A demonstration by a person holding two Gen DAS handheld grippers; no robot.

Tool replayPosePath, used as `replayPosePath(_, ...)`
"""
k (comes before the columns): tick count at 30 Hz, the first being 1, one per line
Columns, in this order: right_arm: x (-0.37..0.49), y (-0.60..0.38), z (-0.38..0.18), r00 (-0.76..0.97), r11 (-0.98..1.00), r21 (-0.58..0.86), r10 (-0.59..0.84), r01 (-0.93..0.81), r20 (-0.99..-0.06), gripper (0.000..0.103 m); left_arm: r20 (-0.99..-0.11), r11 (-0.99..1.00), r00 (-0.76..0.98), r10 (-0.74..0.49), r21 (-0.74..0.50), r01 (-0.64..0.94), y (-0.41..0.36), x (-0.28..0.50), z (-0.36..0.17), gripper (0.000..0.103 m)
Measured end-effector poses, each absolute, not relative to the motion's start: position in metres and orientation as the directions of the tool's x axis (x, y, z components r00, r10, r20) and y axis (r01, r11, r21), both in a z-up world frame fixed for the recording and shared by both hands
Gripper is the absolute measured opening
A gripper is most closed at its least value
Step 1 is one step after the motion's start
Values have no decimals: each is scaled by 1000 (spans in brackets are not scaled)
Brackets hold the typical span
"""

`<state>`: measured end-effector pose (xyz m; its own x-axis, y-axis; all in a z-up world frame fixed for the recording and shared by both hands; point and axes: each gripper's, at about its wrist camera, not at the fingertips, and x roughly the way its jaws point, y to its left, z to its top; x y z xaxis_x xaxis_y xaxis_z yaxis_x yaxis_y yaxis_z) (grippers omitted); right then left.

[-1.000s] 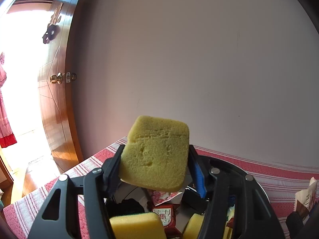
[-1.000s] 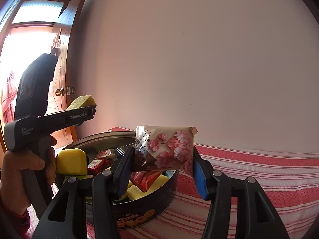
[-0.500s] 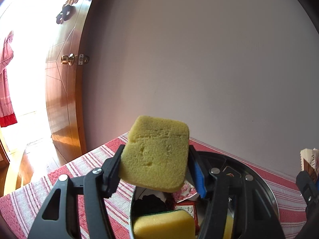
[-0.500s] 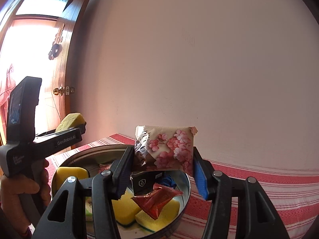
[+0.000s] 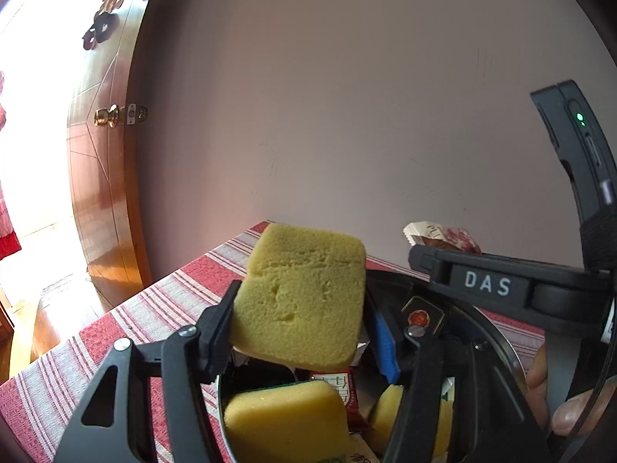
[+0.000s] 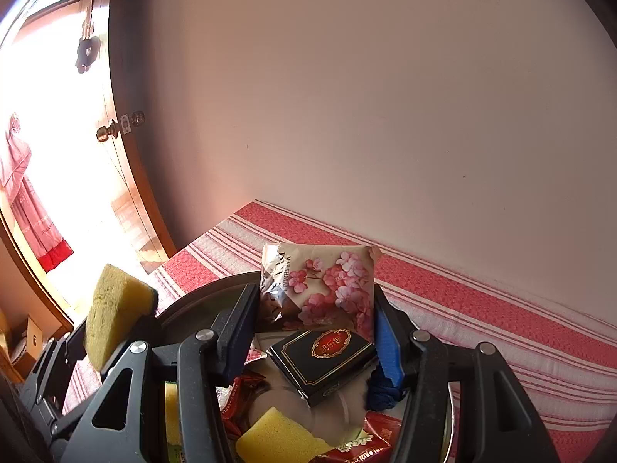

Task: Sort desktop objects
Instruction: 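Carry the sponge and pink-flowered packet over the tin with both tools, then open both tools to drop the sponge and packet into the tin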

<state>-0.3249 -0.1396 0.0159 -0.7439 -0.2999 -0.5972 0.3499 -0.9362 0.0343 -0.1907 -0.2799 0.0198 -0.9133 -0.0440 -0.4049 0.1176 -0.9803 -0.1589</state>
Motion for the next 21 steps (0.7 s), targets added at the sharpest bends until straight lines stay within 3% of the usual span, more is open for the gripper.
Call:
replayPosePath(2,-337,-144,10,-721,-937,50,-299,346,-625,58,-414,-986,-910,-36,-131,99,-273,-194,18,60)
replayPosePath(5,-353,-146,-3,-663,-938,111,-312,328,-681,73,-427,-985,-904,-27,-141,96,-277,-197,18,60)
replayPosePath(18,-347,-103,-9,-650,-917,299,-398,265,-647,78,-480,-981,-877,19,-177,76,-287,-212,13,60)
replayPosePath(19,-348,-102,-9,-646,-911,314,-411,267,-643,78,-493,-984,-870,22,-167,70,-285,-214,12,64)
replayPosePath(21,-345,-98,-6,-646,-899,340,-436,278,-627,78,-505,-986,-863,13,-150,74,-282,-217,10,84)
